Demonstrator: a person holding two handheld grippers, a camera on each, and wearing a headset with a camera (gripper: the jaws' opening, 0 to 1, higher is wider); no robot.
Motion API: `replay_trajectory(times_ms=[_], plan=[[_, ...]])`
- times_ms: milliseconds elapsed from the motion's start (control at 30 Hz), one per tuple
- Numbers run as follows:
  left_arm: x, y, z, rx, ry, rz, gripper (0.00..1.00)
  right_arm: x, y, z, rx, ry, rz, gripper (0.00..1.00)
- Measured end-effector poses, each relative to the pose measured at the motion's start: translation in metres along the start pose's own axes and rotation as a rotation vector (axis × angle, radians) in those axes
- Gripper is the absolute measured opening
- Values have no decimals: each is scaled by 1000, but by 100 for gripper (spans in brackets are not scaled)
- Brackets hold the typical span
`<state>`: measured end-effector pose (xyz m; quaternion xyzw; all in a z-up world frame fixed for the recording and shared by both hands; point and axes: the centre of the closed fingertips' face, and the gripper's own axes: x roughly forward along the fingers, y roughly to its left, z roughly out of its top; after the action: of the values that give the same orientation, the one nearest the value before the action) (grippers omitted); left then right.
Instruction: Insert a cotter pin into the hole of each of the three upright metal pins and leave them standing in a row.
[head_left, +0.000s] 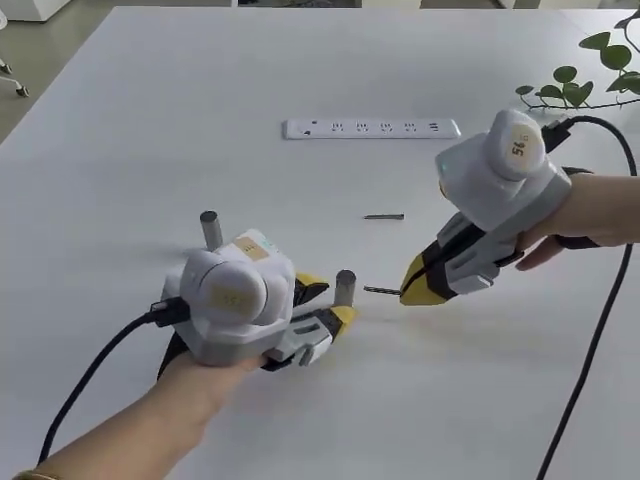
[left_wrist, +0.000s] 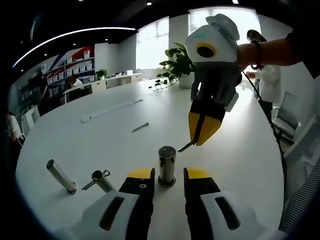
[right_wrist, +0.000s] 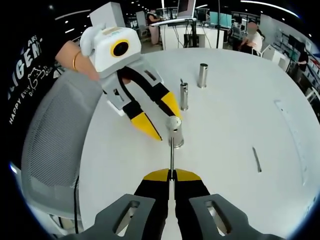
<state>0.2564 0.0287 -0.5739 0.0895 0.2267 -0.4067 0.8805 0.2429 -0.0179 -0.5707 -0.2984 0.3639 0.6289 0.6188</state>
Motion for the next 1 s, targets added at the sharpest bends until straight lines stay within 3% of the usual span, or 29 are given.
replay_trajectory(times_ms=[133,467,1000], plan=[[4,2,-3,15,26,11,21,0,-2,2,-14,-1,2,0],[9,1,-4,7,31,5,14,1,-4,8,-41,0,4,0],[12,4,-3,5,39,9,11,-2,-7,11,-70,11,-5,0]])
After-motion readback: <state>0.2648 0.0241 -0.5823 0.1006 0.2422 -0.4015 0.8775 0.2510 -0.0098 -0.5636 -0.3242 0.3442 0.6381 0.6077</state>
